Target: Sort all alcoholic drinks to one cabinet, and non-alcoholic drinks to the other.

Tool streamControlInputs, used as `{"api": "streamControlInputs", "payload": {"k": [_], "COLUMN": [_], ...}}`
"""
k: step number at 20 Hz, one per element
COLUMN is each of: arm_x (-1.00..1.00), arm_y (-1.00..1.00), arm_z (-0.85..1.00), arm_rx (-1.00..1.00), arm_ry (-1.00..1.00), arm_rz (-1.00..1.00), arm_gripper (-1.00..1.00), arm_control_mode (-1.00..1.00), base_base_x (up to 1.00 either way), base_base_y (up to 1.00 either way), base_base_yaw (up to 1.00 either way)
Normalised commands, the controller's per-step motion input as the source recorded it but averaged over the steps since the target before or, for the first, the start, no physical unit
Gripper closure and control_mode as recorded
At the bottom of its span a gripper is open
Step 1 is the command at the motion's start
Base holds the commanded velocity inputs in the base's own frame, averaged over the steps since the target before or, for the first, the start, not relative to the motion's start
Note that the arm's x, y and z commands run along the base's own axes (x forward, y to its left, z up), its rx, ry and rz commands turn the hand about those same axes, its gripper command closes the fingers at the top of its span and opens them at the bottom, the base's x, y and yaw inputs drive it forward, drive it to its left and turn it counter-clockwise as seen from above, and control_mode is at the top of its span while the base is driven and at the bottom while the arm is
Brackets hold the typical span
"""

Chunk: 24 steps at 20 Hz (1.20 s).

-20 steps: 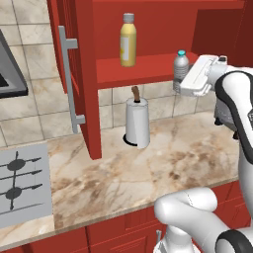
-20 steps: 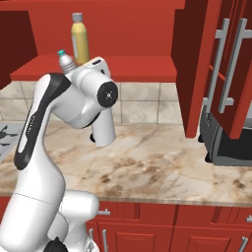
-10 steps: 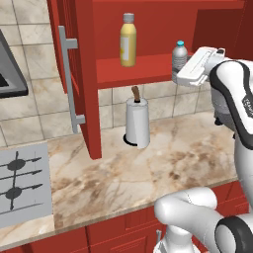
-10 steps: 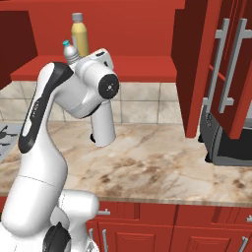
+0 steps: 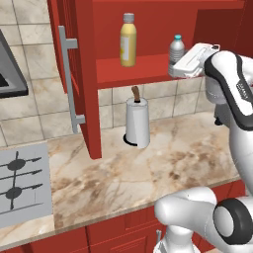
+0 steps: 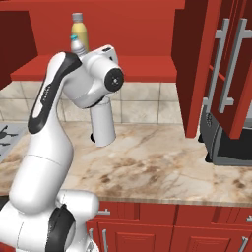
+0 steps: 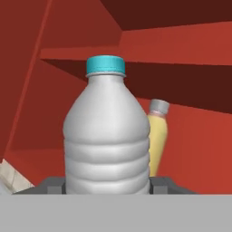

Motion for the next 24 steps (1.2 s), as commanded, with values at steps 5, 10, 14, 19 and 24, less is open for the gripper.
{"api": "streamControlInputs", "payload": {"k": [5,10,14,19,24], "arm_x": [0.30,0.33,0.35,0.23,0.43], "arm_y": [0.00,-0.01,0.00,0.00,0.00], "arm_z": [0.00,0.00,0.00,-0.02,-0.04], "arm_rx": [0.06,0.07,0.05,-0.01,-0.01], "arm_ry": [0.03,0.02,0.00,0.03,0.06], "arm_rz": [0.00,0.00,0.00,-0.01,-0.05], "arm_gripper": [1.00,1.00,1.00,1.00,1.00], "arm_control_mode": [-1.00,-1.00,-1.00,-1.00,-1.00], "base_base_x": [0.00,0.00,0.00,0.00,0.00], "base_base_y": [0.00,0.00,0.00,0.00,0.00], "base_base_yaw": [0.00,0.00,0.00,0.00,0.00]}}
